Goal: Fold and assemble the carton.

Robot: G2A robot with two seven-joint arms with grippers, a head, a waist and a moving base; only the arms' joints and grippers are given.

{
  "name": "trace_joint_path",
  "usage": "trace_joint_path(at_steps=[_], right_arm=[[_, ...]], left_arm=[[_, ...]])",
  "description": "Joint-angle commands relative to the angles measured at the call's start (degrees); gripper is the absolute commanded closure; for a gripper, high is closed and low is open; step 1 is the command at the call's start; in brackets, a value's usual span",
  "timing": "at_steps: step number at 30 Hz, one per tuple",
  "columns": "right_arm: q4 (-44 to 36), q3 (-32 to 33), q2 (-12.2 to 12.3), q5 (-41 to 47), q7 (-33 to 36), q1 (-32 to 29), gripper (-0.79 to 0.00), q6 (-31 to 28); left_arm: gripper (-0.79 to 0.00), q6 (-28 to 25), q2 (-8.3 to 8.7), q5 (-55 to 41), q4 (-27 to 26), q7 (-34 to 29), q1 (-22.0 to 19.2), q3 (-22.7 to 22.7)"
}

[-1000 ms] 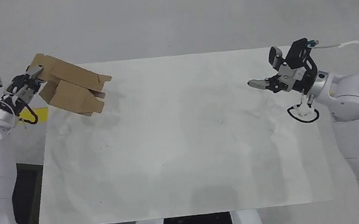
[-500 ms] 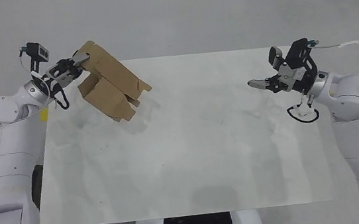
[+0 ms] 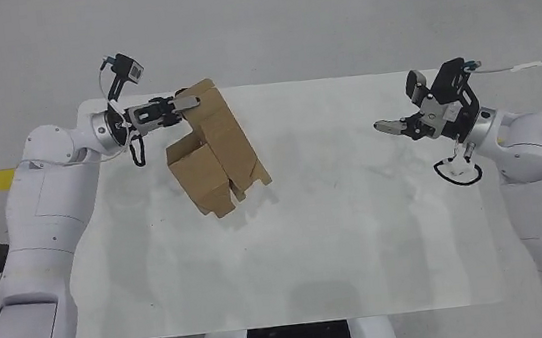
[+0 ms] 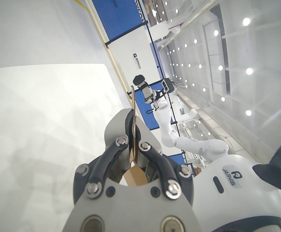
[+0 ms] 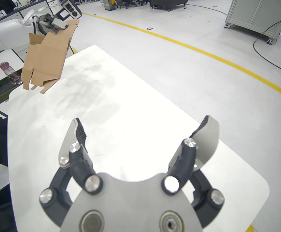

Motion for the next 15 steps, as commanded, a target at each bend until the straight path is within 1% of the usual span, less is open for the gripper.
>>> trace_joint_path(at_steps=[1, 4, 6, 12, 15], right_arm=[[-0.3, -0.39, 0.04, 1.78, -0.15, -0.75, -0.785, 0.56], [0.33, -1.89, 0.05, 7.09, 1.52, -1.03, -0.785, 0.54], [1.25, -3.75, -0.08, 12.56, 3.03, -0.94, -0.785, 0.87], [3.91, -12.26, -0.76, 32.25, 11.84, 1.49, -0.785, 1.24], [5.57, -15.87, -1.16, 39.18, 15.07, 3.19, -0.785, 1.29]], left_arm=[[0.0, -0.16, -0.12, -0.05, -1.28, 0.16, 0.28, 1.04], [0.0, -0.34, -0.25, -0.31, -2.99, 0.33, 0.59, 2.39], [0.0, -0.54, -0.25, -0.06, -4.57, 0.53, 0.85, 3.33], [0.0, -0.89, 0.18, 0.06, -8.52, 0.88, 1.98, 5.62], [0.0, -1.09, 0.41, -0.41, -9.77, 1.08, 2.37, 6.66]])
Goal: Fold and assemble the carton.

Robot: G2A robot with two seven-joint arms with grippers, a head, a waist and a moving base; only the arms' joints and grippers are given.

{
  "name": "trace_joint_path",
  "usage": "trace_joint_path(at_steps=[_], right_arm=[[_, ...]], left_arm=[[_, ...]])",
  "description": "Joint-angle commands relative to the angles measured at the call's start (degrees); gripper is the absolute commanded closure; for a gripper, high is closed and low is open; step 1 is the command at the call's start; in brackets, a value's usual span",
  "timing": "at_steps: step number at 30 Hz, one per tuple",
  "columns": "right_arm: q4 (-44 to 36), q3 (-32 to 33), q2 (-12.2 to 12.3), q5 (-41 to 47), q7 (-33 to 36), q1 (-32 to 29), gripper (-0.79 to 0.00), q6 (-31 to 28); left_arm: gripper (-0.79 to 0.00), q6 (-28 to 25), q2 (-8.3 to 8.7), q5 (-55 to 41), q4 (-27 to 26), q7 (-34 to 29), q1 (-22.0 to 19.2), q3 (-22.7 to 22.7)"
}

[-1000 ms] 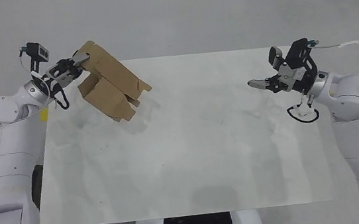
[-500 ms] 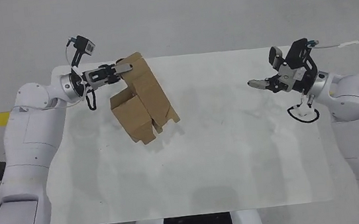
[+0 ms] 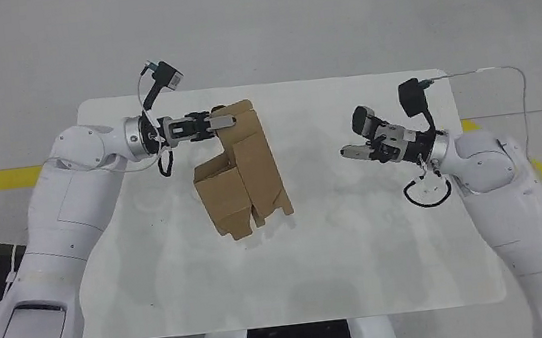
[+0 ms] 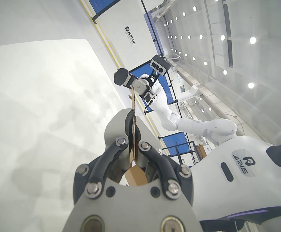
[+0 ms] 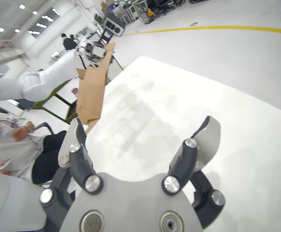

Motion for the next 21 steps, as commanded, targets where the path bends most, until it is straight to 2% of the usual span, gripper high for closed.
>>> trace_joint_path(at_steps=[1, 9, 21], right_arm=[[1.32, -2.11, -0.31, 4.91, 1.1, 0.94, -0.785, 0.06], [4.51, -9.72, -1.77, 15.42, 4.89, 3.59, -0.785, -0.03], [7.56, -18.66, -4.3, 23.47, 8.31, 7.46, -0.785, -1.69]], left_arm=[[0.0, -0.07, 0.13, -0.44, -0.73, 0.07, 0.22, 0.78], [0.0, -0.51, 0.42, -2.47, -2.64, 0.52, 0.51, 3.78], [0.0, -1.39, 0.9, -3.78, -5.96, 1.39, 0.45, 6.97]])
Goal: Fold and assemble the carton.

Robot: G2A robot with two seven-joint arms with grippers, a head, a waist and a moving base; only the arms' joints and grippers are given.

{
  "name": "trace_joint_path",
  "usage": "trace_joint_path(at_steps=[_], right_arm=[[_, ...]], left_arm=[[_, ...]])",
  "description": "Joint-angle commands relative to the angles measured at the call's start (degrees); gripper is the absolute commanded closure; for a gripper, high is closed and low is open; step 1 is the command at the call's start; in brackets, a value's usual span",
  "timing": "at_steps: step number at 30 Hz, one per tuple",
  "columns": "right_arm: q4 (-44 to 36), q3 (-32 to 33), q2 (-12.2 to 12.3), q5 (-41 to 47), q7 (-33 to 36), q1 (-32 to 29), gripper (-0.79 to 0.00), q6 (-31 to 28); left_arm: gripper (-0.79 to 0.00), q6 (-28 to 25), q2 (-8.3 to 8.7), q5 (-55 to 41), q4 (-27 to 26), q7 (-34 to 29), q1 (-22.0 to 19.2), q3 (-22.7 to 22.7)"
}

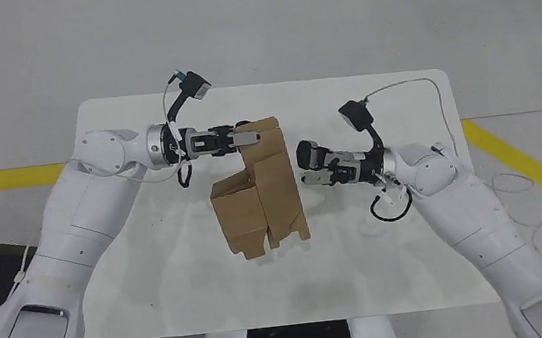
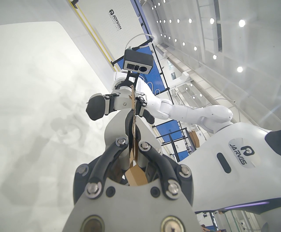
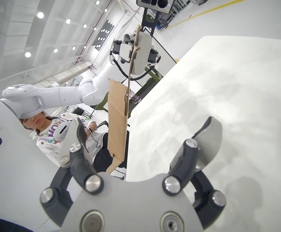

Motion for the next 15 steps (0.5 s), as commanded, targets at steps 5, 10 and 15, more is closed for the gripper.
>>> trace_joint_path(at_steps=[5, 10, 15], right_arm=[[1.35, -3.1, -1.1, 1.99, 1.35, 1.85, -0.671, -0.73], [2.17, -5.21, -1.58, 2.43, 2.21, 3.25, -0.366, -0.19], [3.0, -6.9, -1.94, 2.3, 1.75, 4.2, -0.256, -0.65]], left_arm=[[0.0, -0.77, 0.42, 0.84, -0.53, 0.78, -0.12, 1.38], [0.0, -0.98, 0.7, 0.45, -0.18, 0.99, -0.54, 2.19], [0.0, -0.95, 0.98, 0.02, -0.04, 0.96, -0.97, 2.88]])
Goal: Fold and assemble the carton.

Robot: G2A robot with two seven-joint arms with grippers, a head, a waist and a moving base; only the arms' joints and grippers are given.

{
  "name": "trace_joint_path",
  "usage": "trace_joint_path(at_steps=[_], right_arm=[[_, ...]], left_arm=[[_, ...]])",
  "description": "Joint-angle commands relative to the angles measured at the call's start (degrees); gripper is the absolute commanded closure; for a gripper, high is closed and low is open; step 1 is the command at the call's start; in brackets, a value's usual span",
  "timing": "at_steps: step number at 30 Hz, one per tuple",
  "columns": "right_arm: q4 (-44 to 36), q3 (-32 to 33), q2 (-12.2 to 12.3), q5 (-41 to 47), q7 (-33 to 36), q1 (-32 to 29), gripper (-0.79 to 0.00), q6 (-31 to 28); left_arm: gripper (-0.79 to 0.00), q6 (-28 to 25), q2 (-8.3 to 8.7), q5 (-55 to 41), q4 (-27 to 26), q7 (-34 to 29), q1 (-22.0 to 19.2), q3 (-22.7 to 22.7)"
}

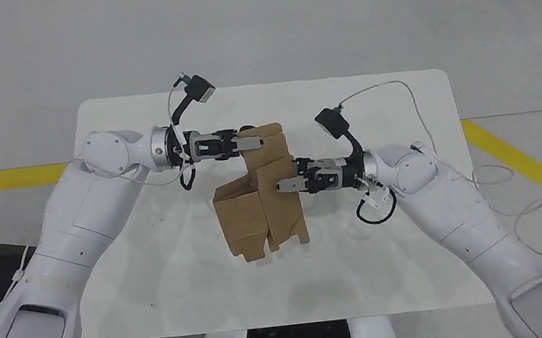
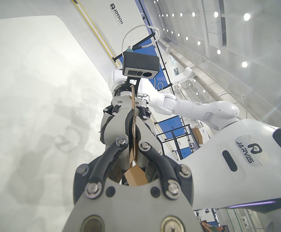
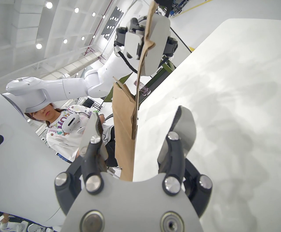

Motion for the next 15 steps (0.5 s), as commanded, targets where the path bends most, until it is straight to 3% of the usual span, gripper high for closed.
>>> trace_joint_path(at_steps=[1, 10, 11, 12, 15], right_arm=[[0.22, -0.72, -0.14, 0.06, -0.14, 0.36, -0.237, -0.14], [0.98, -3.12, -0.28, 1.4, -0.6, 1.44, -0.062, -0.6], [1.04, -3.28, -0.28, 1.63, -0.62, 1.45, -0.043, -0.62], [1.05, -3.44, -0.27, 1.71, -0.65, 1.49, -0.015, -0.65], [1.26, -3.77, -0.24, 2.13, -0.69, 1.52, 0.0, -0.69]], left_arm=[[0.0, 0.05, 0.12, -0.11, 0.05, -0.05, -0.16, 0.28], [0.0, -0.2, 0.49, -0.13, 0.5, 0.2, -0.79, 1.42], [-0.052, -0.23, 0.52, -0.24, 0.47, 0.23, -0.95, 1.48], [-0.785, -0.41, 0.56, -0.31, 0.28, 0.41, -1.14, 1.49], [-0.785, -0.72, 0.74, -1.15, -0.39, 0.72, -1.44, 1.45]])
